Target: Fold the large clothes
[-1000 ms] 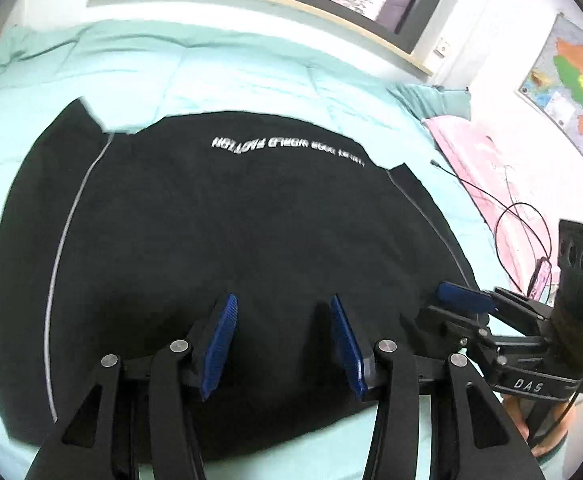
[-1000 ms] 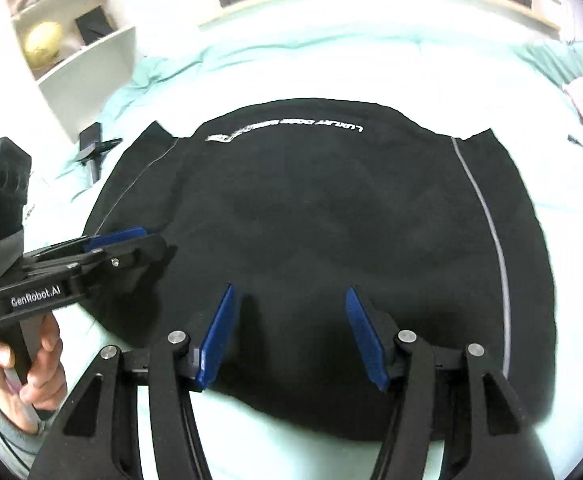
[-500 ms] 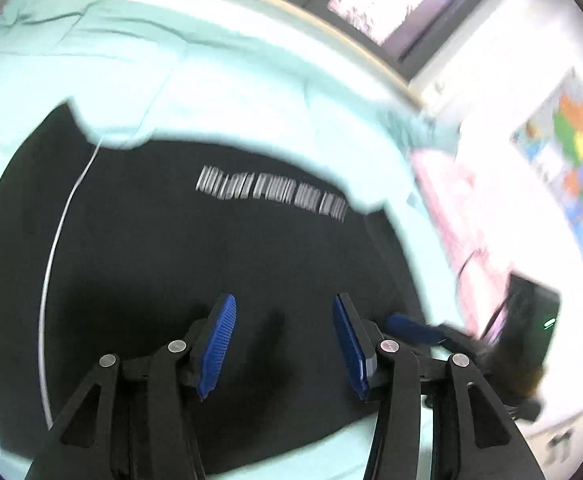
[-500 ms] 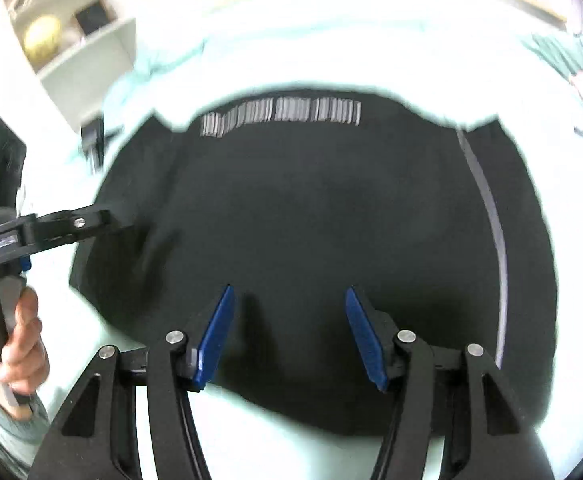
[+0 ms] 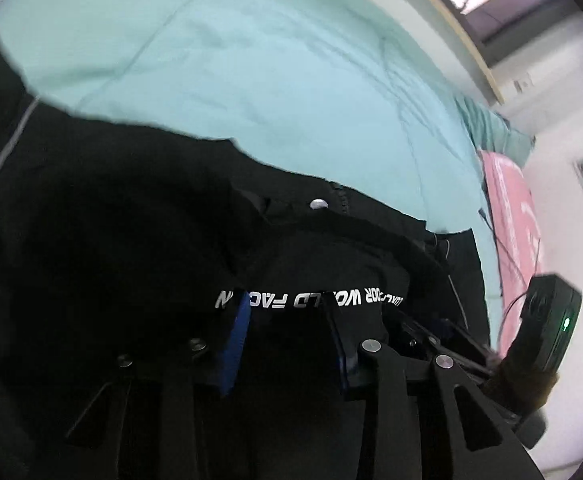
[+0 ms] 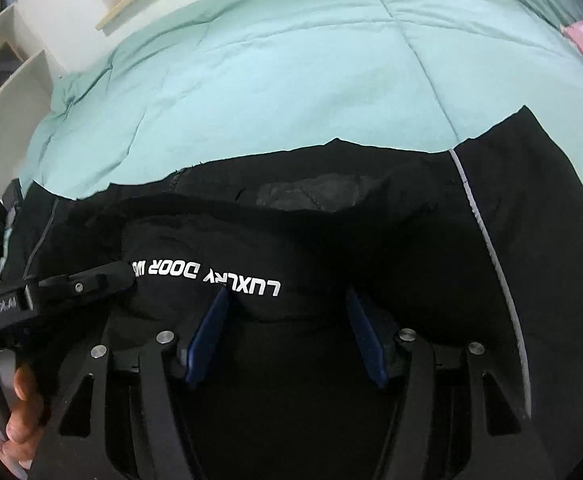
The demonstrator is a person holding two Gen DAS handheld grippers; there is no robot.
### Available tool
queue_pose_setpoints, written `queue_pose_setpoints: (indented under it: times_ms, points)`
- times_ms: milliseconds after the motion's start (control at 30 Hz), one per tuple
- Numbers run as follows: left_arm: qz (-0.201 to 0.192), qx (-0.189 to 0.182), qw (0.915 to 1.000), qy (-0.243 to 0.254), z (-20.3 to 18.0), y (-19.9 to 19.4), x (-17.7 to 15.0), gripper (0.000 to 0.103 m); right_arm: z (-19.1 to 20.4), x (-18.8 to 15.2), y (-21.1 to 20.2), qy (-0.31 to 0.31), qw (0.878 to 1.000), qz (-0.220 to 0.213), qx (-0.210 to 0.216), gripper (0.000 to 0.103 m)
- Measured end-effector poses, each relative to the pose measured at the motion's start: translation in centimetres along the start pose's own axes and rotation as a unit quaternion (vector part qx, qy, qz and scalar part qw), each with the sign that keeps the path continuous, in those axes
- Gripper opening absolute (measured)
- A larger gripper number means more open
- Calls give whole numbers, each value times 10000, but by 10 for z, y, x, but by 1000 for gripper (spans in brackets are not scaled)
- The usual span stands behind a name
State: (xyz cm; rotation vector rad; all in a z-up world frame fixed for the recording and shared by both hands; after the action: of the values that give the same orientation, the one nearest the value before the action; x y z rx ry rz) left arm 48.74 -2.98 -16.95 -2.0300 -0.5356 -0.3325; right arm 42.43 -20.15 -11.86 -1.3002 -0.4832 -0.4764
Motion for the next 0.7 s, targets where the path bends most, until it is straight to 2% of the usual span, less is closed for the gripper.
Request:
queue_pose_setpoints:
  times_ms: [67, 167, 233, 300, 400, 467, 500, 600, 700]
  points:
    - [-185, 38, 9991, 367, -16, -22, -8, 38, -4, -5, -12, -12, 10000, -37, 13, 63]
    - [-379, -132, 9950, 910, -37, -60, -24, 45, -1, -18, -52, -52, 9987, -260, 424, 64]
    - [-726, -70, 9899, 1217, -42, -94, -48, 67, 10, -41, -97, -367, 9965, -481, 575, 66]
    - [-921, 143, 9860, 1386, -43, -110, -74, 73, 15, -65, -121, -589, 9960, -551, 374, 70]
    - [-624, 566, 9858, 1452, -31, -91, -102, 73, 23, -106, -127, -776, 9958, -386, 300, 70]
    - [-600, 750, 9836, 1527, -27, -70, -111, 74, 19, -134, -105, -794, 9967, -151, -26, 70]
    - [-666, 870, 9809, 1606, -27, -59, -111, 75, 15, -142, -97, -822, 9964, -189, -133, 71]
    - [-834, 1017, 9754, 1769, -32, -56, -113, 79, 22, -145, -88, -914, 9940, -411, -445, 71]
    - [-992, 987, 9704, 1968, -41, -69, -121, 80, 19, -148, -94, -737, 9950, -521, -417, 71]
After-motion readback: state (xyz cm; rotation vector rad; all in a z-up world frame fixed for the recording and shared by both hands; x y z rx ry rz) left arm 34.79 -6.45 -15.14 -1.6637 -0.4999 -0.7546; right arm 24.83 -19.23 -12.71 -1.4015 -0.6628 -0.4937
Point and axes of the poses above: each gripper's, at about its wrist camera, not at the fingertips, and y roughly the way its jaws point, z to its left, x to its top, the point moved 4 cm from there along y, roughly the way its jaws point, and after that the axes turned 7 degrees about -z, right-handed, at the moved point
